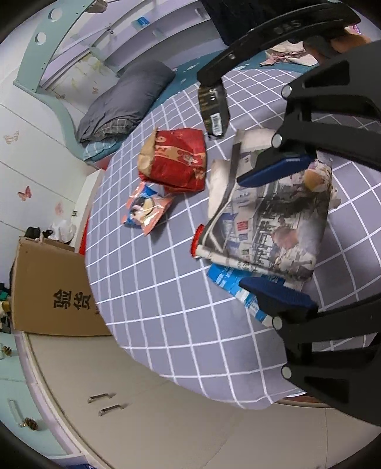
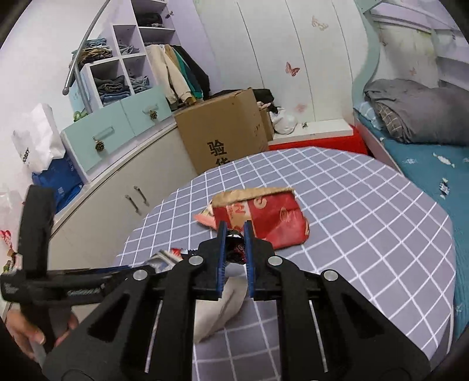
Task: Collect trash
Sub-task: 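Grasp the black wrapper with the right gripper while the left grasps the newspaper, then carry the newspaper and black wrapper over the wastebasket and open both grippers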
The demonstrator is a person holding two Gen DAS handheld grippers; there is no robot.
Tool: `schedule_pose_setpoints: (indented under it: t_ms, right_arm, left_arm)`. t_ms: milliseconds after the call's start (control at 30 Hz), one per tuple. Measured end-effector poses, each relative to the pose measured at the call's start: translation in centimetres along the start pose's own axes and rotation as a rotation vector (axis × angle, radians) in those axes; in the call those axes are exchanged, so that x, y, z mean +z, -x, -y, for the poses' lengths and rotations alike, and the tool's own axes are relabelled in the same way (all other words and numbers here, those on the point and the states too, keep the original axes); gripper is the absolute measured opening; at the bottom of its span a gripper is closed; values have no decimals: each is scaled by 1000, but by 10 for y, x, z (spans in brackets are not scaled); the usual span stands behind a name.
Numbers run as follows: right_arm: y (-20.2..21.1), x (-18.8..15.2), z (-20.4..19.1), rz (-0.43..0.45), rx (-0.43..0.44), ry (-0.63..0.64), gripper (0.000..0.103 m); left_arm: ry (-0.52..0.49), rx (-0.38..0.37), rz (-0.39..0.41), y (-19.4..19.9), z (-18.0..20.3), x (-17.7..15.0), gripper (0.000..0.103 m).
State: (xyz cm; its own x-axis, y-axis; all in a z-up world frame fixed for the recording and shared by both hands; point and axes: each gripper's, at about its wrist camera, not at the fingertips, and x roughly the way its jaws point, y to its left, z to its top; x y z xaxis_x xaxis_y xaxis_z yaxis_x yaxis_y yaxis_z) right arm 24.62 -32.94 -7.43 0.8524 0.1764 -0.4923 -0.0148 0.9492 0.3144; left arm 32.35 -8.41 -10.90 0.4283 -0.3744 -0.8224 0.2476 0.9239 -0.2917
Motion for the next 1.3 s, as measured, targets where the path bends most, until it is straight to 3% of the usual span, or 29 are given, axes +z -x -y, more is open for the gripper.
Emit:
schedule_pose_setpoints:
  t_ms: [100, 267, 367, 467, 567, 667, 800, 833, 933, 1300]
  right_arm:
    - [2, -8, 1, -13, 5, -1, 12]
    - [-3, -22, -4, -45, 23, 6, 12]
    - [-3, -26, -11, -53, 33, 17, 12]
    - [-1, -30, -14, -58, 36, 23, 12]
    - [-1, -33, -16, -67, 39, 21, 12]
    - [-1, -40, -17, -76, 38, 17, 12]
    - [-1, -49, -15, -91, 39, 10, 12]
    - [0, -51, -15, -94, 41, 7, 12]
    - [5, -50, -14, -84, 36, 11, 12]
    - [55, -18, -29, 35, 54, 43, 12]
  left_arm:
    - [7, -2, -35, -8, -3, -1, 55]
    - [45, -23, -16, -4, -9, -2, 26]
    - [67, -48, 8, 4, -11, -2, 19]
    - [57, -95, 17, 11, -8, -5, 18]
    - [54, -189, -18, 11, -4, -10, 20]
    - [27, -174, -54, 2, 5, -16, 30]
    - [21, -156, -43, -4, 11, -23, 31]
    - [25, -154, -40, -4, 12, -24, 21]
    - [42, -174, -35, -4, 13, -27, 12]
    - [67, -353, 101, 53, 16, -31, 3]
